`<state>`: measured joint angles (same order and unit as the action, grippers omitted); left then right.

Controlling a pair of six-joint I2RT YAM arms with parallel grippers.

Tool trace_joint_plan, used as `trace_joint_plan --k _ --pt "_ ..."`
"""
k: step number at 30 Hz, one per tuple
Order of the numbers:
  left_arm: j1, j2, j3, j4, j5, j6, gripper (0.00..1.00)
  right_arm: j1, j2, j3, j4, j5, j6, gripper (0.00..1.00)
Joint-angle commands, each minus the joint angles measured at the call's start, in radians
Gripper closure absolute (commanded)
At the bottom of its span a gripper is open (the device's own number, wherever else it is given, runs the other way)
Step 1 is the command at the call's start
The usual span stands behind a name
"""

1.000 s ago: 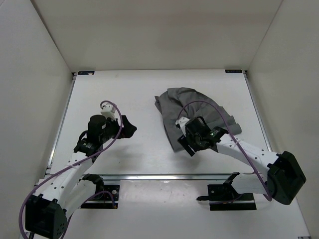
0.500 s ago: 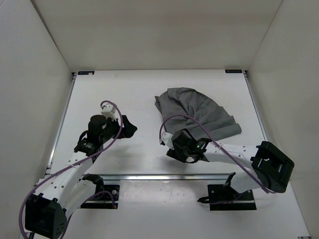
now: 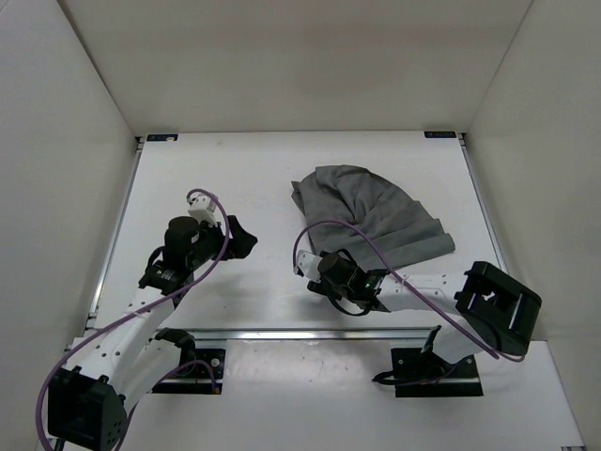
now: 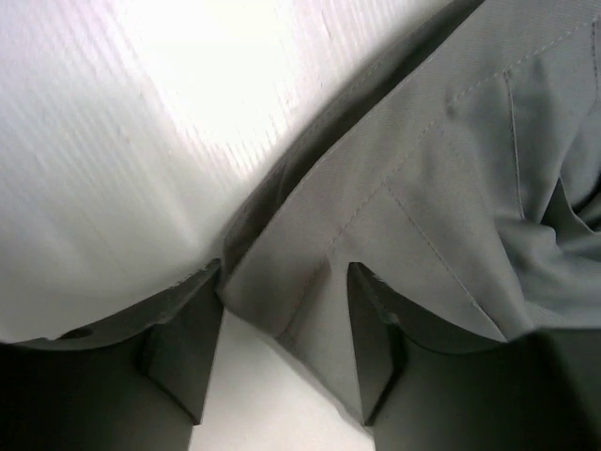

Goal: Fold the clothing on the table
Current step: Flatten the skirt out

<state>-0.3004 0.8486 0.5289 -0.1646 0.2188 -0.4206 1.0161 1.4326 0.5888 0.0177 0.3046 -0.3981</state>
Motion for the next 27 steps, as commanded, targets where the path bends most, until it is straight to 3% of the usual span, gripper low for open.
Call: trace_joint_plan --k 1,3,7,8,11,14,16,18,19,20,21,22,25,27 --pt "0.007 -0.023 -0.009 0.023 -0.007 -0.010 0.01 0.010 0.054 -0.018 0.053 0.007 0.004 0.51" --pt "0.009 -0.019 -0.015 0.034 -0.001 -0.012 0.02 0.004 0.069 -0.012 0.064 -0.009 0.007 0.60" --pt "0.026 -0.013 -0.021 0.062 0.004 -0.009 0.01 -0.008 0.084 0.000 0.067 -0.010 0.045 0.98" --pt "0.023 -0.005 -0.021 0.077 0.017 -0.013 0.02 -0.010 0.074 0.011 0.042 0.001 0.051 1.00" --pt "0.023 0.029 -0.014 0.141 0.033 -0.004 0.02 -0.026 -0.013 0.061 -0.056 -0.060 0.123 1.00" --pt "0.003 0.113 0.032 0.197 0.059 0.003 0.02 -0.118 -0.179 0.112 -0.175 -0.290 0.275 1.00" --pt "-0.022 0.176 0.065 0.217 0.070 0.023 0.17 -0.183 -0.260 0.132 -0.231 -0.378 0.356 1.00" --pt "-0.039 0.260 0.107 0.246 0.057 0.020 0.40 -0.232 -0.329 0.126 -0.287 -0.389 0.392 1.00" --pt "-0.052 0.280 0.106 0.275 0.066 0.016 0.41 -0.275 -0.377 0.120 -0.301 -0.416 0.444 1.00" --pt "-0.057 0.315 0.123 0.308 0.065 0.011 0.35 -0.330 -0.395 0.109 -0.324 -0.432 0.462 1.00" --pt "-0.060 0.357 0.131 0.350 0.071 -0.016 0.19 -0.387 -0.428 0.106 -0.346 -0.470 0.479 1.00" --pt "-0.059 0.403 0.135 0.370 0.074 -0.030 0.18 -0.421 -0.463 0.092 -0.355 -0.516 0.482 1.00" --pt "-0.089 0.528 0.198 0.448 0.091 -0.102 0.34 -0.505 -0.520 0.059 -0.360 -0.578 0.492 1.00" --pt "-0.121 0.613 0.284 0.452 0.076 -0.122 0.39 -0.524 -0.540 0.043 -0.366 -0.581 0.486 1.00"
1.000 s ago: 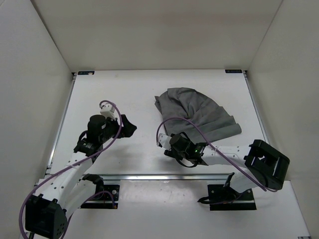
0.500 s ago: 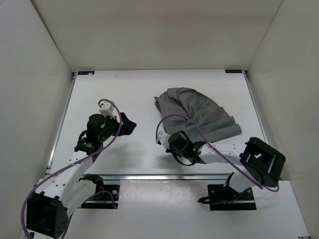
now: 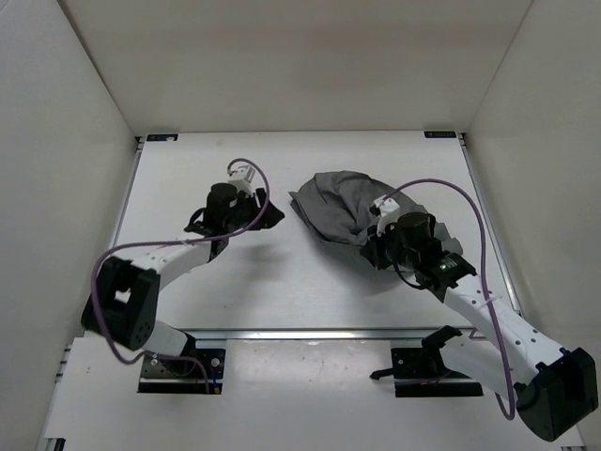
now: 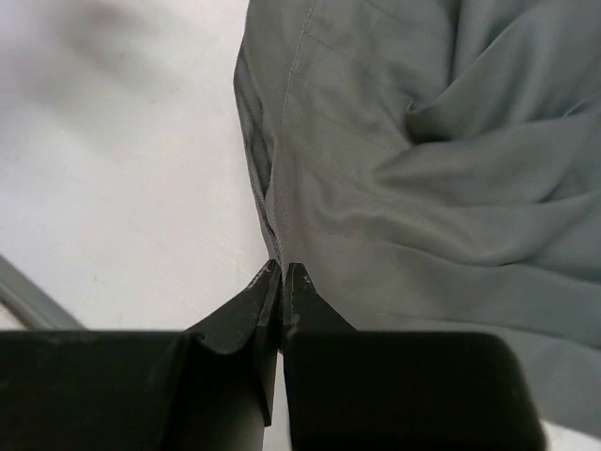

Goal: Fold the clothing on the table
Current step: Flatten the skirt out

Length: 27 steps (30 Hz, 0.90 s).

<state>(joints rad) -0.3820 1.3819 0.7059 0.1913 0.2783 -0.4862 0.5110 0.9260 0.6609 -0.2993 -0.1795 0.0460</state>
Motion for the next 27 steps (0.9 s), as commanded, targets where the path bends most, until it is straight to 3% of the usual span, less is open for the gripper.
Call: trace_joint_plan --k 1,2,7,9,12,15,19,22,24,27 --pt "-0.053 0.109 0.134 0.094 0.015 -0.054 0.40 -0.019 -0.039 -0.032 -0.052 -0.091 0.043 1.00" --pt "-0.057 0.161 0.180 0.085 0.010 -0.075 0.43 -0.025 -0.050 -0.030 -0.052 -0.092 0.037 1.00" --pt "-0.041 0.356 0.308 0.143 0.087 -0.135 0.41 -0.081 -0.062 -0.040 -0.070 -0.127 0.020 1.00" --pt "-0.034 0.394 0.323 0.174 0.105 -0.059 0.43 -0.146 -0.067 -0.024 -0.083 -0.188 0.009 1.00" --pt "-0.025 0.422 0.316 0.191 0.120 0.079 0.36 -0.221 -0.055 0.002 -0.101 -0.277 0.034 1.00" --pt "-0.009 0.418 0.294 0.229 0.162 0.165 0.39 -0.270 -0.039 0.042 -0.103 -0.321 0.078 1.00" --pt "-0.024 0.394 0.268 0.228 0.095 0.343 0.34 -0.290 0.000 0.081 -0.107 -0.331 0.115 1.00" --pt "-0.020 0.402 0.245 0.252 0.097 0.422 0.28 -0.302 0.020 0.111 -0.126 -0.284 0.143 1.00" --pt "0.000 0.405 0.203 0.357 0.145 0.422 0.26 -0.333 0.017 0.120 -0.127 -0.282 0.172 1.00" --pt "0.031 0.417 0.158 0.447 0.206 0.455 0.26 -0.347 0.024 0.124 -0.123 -0.314 0.189 1.00"
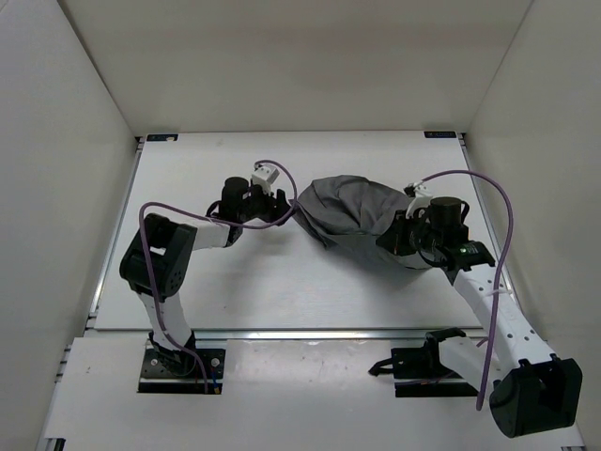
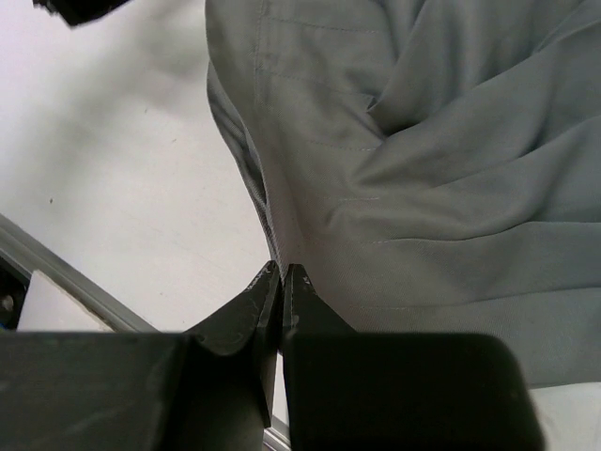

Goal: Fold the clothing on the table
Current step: Flatten the skirt out

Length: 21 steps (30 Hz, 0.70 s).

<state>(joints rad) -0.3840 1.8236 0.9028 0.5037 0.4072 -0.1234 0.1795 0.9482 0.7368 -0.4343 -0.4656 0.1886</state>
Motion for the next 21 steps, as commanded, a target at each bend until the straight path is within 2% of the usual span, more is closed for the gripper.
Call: trace_joint_plan --k 1,4,10,15,21 --pt "0.033 -0.017 -0.025 0.136 0.076 0.108 0.22 -0.015 0.003 0.049 0.014 -0.039 0.040 1.00" --pt "0.016 0.019 0.014 0.128 0.072 0.158 0.16 -0.005 0.003 0.052 0.009 -0.045 0.043 1.00" --pt "0.013 0.086 0.113 0.058 0.085 0.191 0.21 -0.009 0.003 0.044 0.008 -0.045 0.048 1.00" --pt "0.016 0.112 0.133 0.056 0.093 0.165 0.35 -0.017 -0.006 0.055 0.016 -0.047 0.045 1.00" --pt "-0.003 0.118 0.157 0.038 0.090 0.223 0.29 -0.051 -0.009 0.062 0.020 -0.067 0.058 1.00"
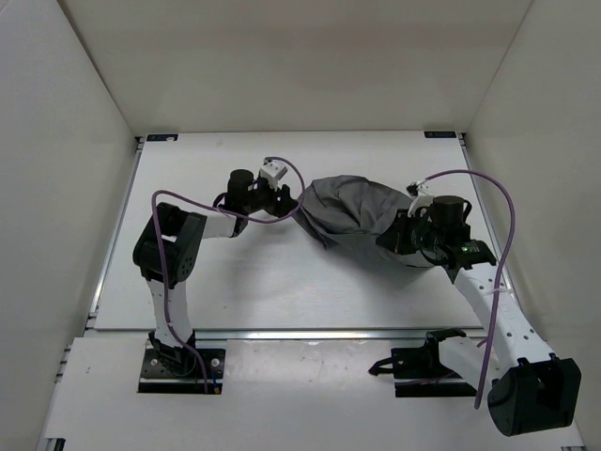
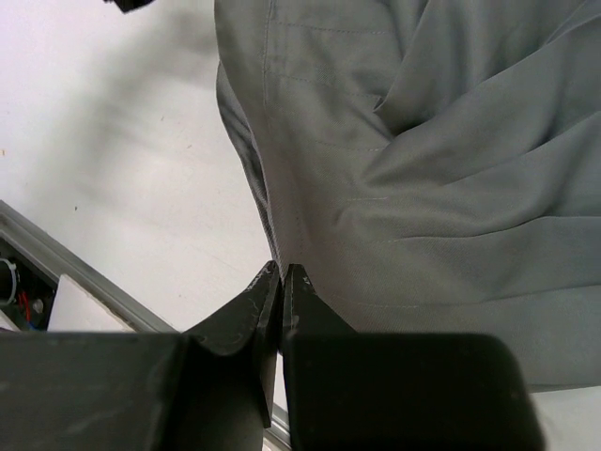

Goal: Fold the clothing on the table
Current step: Flatten the skirt out

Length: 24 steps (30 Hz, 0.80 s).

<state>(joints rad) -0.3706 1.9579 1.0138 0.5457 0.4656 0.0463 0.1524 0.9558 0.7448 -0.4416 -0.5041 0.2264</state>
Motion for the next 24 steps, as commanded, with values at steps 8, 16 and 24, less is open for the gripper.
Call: trace_joint_plan --k 8,16,24 --pt "-0.016 -0.004 0.071 -0.052 0.086 0.079 0.22 -0.037 -0.031 0.060 0.041 -0.062 0.039 1.00" --pt "-0.019 -0.001 0.078 -0.069 0.145 0.130 0.24 -0.040 -0.052 0.134 0.006 -0.108 0.030 1.00" --pt "-0.011 0.001 0.071 -0.050 0.194 0.139 0.20 -0.045 -0.083 0.171 0.001 -0.151 0.018 1.00"
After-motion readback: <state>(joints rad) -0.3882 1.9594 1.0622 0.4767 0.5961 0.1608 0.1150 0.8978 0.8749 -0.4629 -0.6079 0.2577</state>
